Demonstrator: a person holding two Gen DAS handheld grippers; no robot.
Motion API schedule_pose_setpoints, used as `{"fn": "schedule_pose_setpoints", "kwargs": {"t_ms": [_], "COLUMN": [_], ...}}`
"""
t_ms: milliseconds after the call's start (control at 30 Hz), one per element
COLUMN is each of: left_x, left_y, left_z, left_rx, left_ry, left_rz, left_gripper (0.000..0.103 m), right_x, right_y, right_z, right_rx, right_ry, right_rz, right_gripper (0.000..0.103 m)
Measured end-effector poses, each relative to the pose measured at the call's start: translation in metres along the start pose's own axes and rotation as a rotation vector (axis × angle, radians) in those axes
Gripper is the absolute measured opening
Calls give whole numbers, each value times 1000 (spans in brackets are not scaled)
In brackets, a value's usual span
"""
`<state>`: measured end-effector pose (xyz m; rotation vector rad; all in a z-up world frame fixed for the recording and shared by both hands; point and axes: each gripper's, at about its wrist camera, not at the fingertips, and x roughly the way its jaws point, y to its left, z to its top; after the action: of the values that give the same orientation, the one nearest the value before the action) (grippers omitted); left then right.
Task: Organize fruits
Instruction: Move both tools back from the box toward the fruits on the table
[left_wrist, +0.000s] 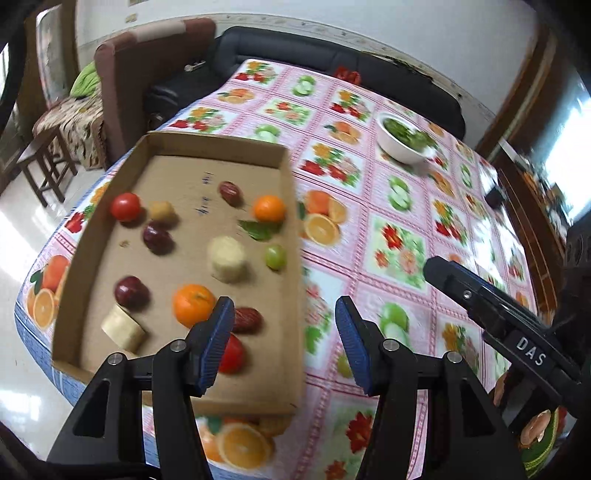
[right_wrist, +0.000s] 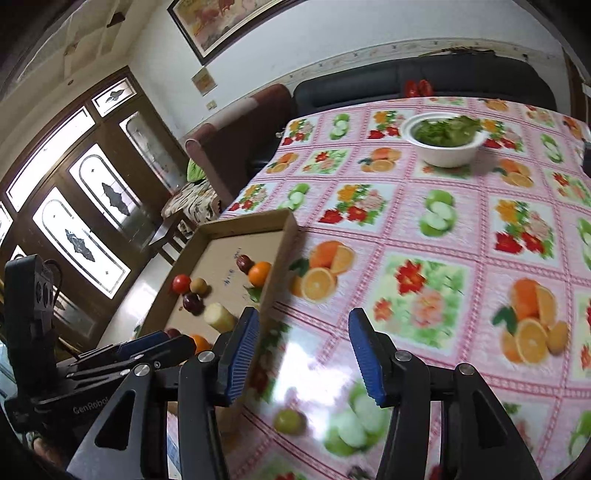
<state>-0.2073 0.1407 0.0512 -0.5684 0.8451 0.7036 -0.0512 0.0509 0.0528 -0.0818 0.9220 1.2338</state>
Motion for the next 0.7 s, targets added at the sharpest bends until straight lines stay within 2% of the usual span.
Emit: {"fn": "schedule_pose_setpoints", "kwargs": {"t_ms": [200,333,467,700], "left_x": [-1,3,8,19], "left_y": [-42,-62,-73,-79], "left_z": [-23,-36,-44,-54], "left_rx": [102,157,187,210], "left_ry": [-2,17,30,70], "left_rz": [6,5,14,16], "left_gripper": [56,56,56,56], "right_x": [-22,-37,-52,-67], "right_y": [-25,-55,-80,-118], "right_z": [-30,-50,-66,-86], "right_rx": [-19,30,63,143], "right_ry": [-9,-1,-4,-3], "right_rz": [-109,-149,-208,-255], "right_gripper": [53,53,53,53]}}
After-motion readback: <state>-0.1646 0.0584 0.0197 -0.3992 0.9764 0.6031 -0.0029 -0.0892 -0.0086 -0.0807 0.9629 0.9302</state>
